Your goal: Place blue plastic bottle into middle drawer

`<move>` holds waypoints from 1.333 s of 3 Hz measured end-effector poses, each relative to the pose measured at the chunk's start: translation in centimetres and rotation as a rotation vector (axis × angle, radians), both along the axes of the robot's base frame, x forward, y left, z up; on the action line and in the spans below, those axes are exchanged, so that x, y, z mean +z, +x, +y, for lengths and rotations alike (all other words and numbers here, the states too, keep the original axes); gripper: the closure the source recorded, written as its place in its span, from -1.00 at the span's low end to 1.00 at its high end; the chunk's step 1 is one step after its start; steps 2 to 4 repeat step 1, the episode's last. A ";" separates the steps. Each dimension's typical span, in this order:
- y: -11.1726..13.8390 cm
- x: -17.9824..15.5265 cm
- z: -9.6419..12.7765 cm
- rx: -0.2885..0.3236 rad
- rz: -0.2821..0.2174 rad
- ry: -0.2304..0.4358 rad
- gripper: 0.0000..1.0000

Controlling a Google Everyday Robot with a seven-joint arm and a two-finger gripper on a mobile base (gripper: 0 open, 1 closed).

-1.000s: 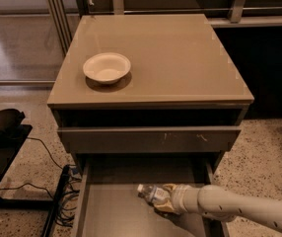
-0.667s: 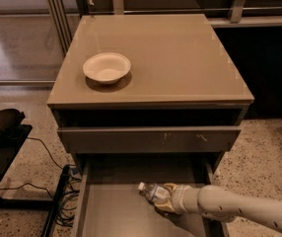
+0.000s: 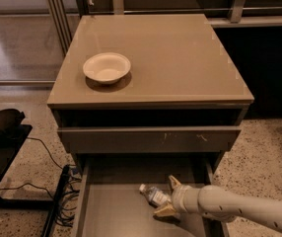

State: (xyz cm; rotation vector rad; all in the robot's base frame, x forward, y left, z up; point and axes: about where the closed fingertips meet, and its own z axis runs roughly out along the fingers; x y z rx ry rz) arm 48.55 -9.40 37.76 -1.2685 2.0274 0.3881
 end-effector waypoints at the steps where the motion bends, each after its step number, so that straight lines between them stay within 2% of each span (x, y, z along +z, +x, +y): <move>1: 0.0 0.0 0.0 0.000 0.000 0.000 -1.00; 4: 0.0 0.0 0.0 0.000 0.000 0.000 -1.00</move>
Offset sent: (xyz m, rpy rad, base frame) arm 0.0000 0.0000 0.0000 0.0000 0.0000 0.0000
